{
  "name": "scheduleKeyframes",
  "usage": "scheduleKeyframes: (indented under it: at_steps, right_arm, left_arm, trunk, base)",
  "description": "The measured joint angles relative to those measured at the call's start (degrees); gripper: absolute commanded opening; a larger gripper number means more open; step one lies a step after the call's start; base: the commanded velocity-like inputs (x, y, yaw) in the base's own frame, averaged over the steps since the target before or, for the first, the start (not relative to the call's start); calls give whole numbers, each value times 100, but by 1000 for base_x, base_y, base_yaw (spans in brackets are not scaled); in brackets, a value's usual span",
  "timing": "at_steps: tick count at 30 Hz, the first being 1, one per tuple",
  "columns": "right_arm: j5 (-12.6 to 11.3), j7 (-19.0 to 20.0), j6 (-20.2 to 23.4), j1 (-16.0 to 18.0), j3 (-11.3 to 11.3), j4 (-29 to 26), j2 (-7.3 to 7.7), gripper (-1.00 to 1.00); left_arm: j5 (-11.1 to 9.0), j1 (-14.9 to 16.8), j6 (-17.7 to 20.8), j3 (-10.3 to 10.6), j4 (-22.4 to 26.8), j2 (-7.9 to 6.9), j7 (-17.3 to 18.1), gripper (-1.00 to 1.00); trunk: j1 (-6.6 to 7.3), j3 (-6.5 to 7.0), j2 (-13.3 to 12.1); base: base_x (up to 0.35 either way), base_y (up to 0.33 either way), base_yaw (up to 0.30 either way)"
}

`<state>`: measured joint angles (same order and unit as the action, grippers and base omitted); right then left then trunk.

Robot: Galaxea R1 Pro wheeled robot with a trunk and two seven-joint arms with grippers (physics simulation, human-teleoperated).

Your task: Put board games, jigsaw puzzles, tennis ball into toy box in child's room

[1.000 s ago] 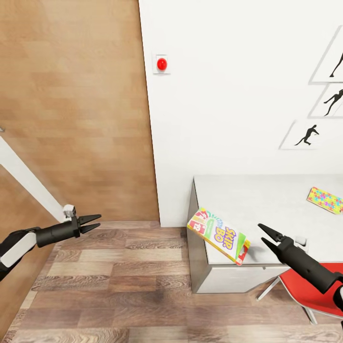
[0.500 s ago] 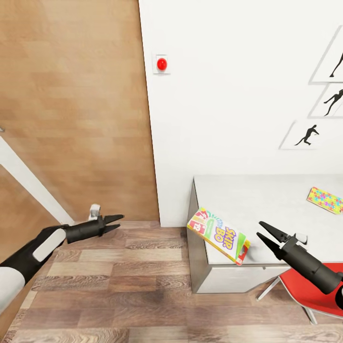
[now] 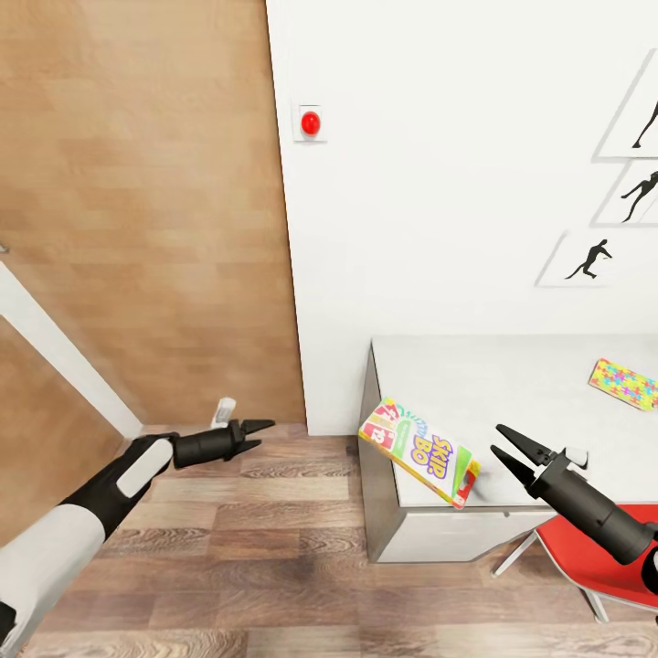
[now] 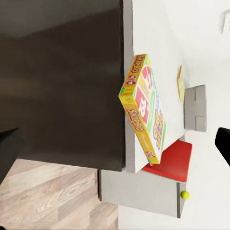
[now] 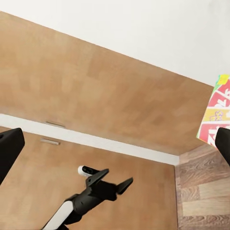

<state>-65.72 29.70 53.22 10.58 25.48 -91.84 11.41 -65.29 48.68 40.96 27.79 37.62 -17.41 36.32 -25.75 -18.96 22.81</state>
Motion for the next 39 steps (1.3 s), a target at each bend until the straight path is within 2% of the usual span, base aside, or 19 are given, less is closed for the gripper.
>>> scheduleKeyframes:
  at_steps: [10, 19, 39]
  right_arm:
    - [0, 34, 5, 0, 30, 0, 2, 100]
    - [10, 365, -8, 0, 37, -1, 2, 100]
    - [8, 405, -27, -1, -5, -1, -22, 100]
  left_arm:
    - [166, 2, -9, 1, -94, 55, -78, 100]
    - [186, 2, -18, 0, -96, 70, -85, 100]
    - [185, 3, -16, 0, -97, 31, -57, 100]
  trunk:
    - [0, 0, 0]
    - [2, 0, 1]
    - [0, 44, 0]
  base:
    - [0, 0, 0]
    - [64, -48, -5]
    - [28, -118, -74]
